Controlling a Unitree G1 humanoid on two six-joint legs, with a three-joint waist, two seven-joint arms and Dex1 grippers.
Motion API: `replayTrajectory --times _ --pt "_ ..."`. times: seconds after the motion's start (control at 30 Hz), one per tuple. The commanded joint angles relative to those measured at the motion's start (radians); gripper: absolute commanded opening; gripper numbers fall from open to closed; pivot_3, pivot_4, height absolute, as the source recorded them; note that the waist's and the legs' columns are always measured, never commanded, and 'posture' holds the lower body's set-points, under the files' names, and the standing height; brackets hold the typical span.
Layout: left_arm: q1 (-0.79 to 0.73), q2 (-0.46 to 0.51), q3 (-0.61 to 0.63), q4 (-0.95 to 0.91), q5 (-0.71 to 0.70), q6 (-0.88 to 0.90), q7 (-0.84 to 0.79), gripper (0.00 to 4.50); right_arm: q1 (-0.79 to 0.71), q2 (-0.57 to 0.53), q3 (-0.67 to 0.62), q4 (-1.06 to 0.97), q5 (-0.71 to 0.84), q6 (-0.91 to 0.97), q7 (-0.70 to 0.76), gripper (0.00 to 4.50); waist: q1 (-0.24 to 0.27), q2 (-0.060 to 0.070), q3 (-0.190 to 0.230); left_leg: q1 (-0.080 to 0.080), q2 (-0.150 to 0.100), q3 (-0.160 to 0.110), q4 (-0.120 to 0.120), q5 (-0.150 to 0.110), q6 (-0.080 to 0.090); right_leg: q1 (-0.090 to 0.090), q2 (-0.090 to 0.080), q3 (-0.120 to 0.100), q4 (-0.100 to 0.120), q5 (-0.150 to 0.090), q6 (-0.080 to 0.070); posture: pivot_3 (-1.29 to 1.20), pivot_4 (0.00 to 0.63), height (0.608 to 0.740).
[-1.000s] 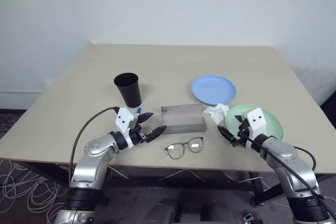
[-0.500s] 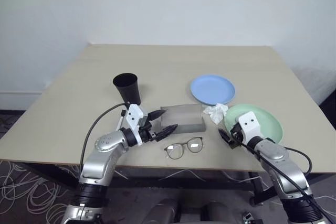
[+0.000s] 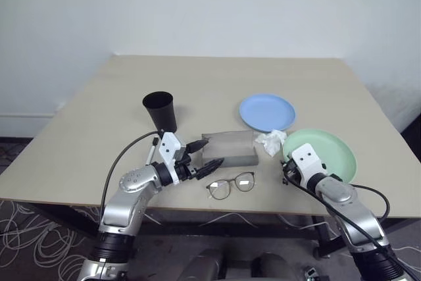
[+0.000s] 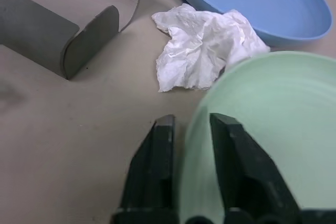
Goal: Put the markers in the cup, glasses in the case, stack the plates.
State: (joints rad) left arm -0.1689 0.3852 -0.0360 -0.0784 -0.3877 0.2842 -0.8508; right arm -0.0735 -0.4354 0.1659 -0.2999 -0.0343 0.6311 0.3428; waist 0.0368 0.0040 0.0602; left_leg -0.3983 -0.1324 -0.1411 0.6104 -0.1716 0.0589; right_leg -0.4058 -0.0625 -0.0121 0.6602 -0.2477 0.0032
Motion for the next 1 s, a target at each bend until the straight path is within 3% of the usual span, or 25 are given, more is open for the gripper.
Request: replayTrajectory --times 0.03,0.1,0.2,0.27,0.73,1.0 --pt "-0.018 0.0 -0.004 -0.032 -0.004 -0.01 0.001 4.13 -0.018 -0.02 -0.014 -0.044 -0.032 0.031 -0.011 1.22 0.0 0.0 0.0 0.0 0.0 0.0 0.0 0.0 0.0 0.0 0.0 0.0 0.0 0.0 0.0 0.0 0.0 0.736" --pt "-0.02 -0.001 -0.006 -0.029 -0.002 -0.012 0.001 4.13 -0.024 -0.026 -0.017 -0.055 -0.03 0.048 -0.006 1.22 0.0 0.0 0.0 0.0 0.0 0.0 0.0 0.0 0.0 0.0 0.0 0.0 0.0 0.0 0.0 0.0 0.0 0.736" --pt "-0.022 -0.003 -0.007 -0.025 0.0 -0.015 0.003 4.13 -0.032 -0.036 -0.02 -0.069 -0.025 0.067 0.006 0.65 0.0 0.0 0.0 0.0 0.0 0.0 0.0 0.0 0.0 0.0 0.0 0.0 0.0 0.0 0.0 0.0 0.0 0.736" --pt "-0.022 -0.005 -0.009 -0.024 0.001 -0.017 0.005 4.13 -0.036 -0.046 -0.019 -0.077 -0.027 0.082 0.012 0.03 0.0 0.0 0.0 0.0 0.0 0.0 0.0 0.0 0.0 0.0 0.0 0.0 0.0 0.0 0.0 0.0 0.0 0.736" --pt "-0.022 -0.011 -0.013 -0.019 0.006 -0.027 0.018 4.13 -0.118 -0.107 -0.007 -0.06 -0.094 0.085 0.003 0.03 -0.001 0.0 0.0 0.0 0.0 0.0 0.001 0.0 0.0 0.0 0.0 0.0 0.0 0.0 0.0 0.0 0.0 0.736" --pt "-0.059 -0.011 -0.004 0.028 0.013 -0.041 0.01 4.13 -0.302 -0.142 0.038 0.17 -0.1 -0.257 0.113 0.03 -0.003 0.0 0.0 0.0 0.0 0.0 0.002 0.0 0.0 0.001 0.0 -0.001 0.0 0.0 0.001 0.0 0.0 0.736"
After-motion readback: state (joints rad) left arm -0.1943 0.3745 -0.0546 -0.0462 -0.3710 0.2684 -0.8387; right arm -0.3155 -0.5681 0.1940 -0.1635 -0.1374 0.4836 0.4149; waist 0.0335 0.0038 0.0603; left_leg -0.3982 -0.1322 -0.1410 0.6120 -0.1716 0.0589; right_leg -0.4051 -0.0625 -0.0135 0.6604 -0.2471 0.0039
